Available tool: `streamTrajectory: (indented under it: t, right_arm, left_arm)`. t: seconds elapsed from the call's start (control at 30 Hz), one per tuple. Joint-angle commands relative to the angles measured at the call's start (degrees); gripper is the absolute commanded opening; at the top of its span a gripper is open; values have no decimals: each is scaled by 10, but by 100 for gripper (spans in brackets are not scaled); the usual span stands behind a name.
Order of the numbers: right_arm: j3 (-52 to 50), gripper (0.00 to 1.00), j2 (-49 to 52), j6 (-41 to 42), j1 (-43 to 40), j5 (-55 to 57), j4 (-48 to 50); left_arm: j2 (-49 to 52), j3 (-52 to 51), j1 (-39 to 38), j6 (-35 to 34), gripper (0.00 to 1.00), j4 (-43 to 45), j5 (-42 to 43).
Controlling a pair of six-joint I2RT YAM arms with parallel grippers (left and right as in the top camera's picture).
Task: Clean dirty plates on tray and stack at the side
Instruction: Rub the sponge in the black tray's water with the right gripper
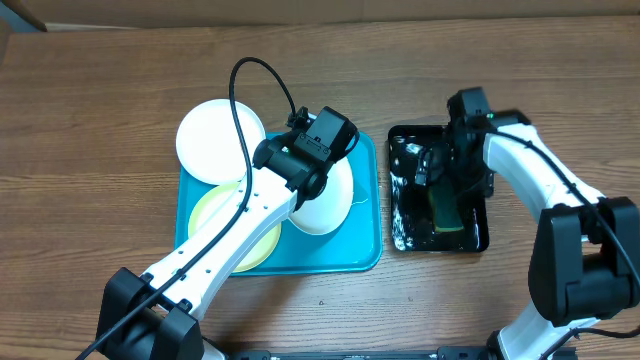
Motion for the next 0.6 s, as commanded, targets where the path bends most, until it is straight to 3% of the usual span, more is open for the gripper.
streamTrajectory:
  t: [0.0,0.2,0.33,0.4,0.5,0.53,0.57]
  right_arm:
    - [7,100,2,-1,-2,-4,-25]
    - [-52,94,2,-1,-2,-4,15]
    - [-92,81,2,-1,-2,-4,70]
    - [-104,65,2,1,-1,-4,84]
    - [-104,31,2,0,-2,-31,93]
    - [-94,11,0,-9,-2,-53,87]
    - [-81,4,-1,-22,-2,-77,75]
  left_arm:
    - [6,-2,0,7,4,-4,-12]
    - [6,-2,0,7,4,-4,-12]
    - [6,-2,0,7,4,-4,-12]
    - [6,-2,0,7,4,-4,-12]
    - [6,-2,0,7,4,-3,-12]
    - [6,-2,0,7,4,-4,-12]
    - [6,-2,0,7,4,-4,-12]
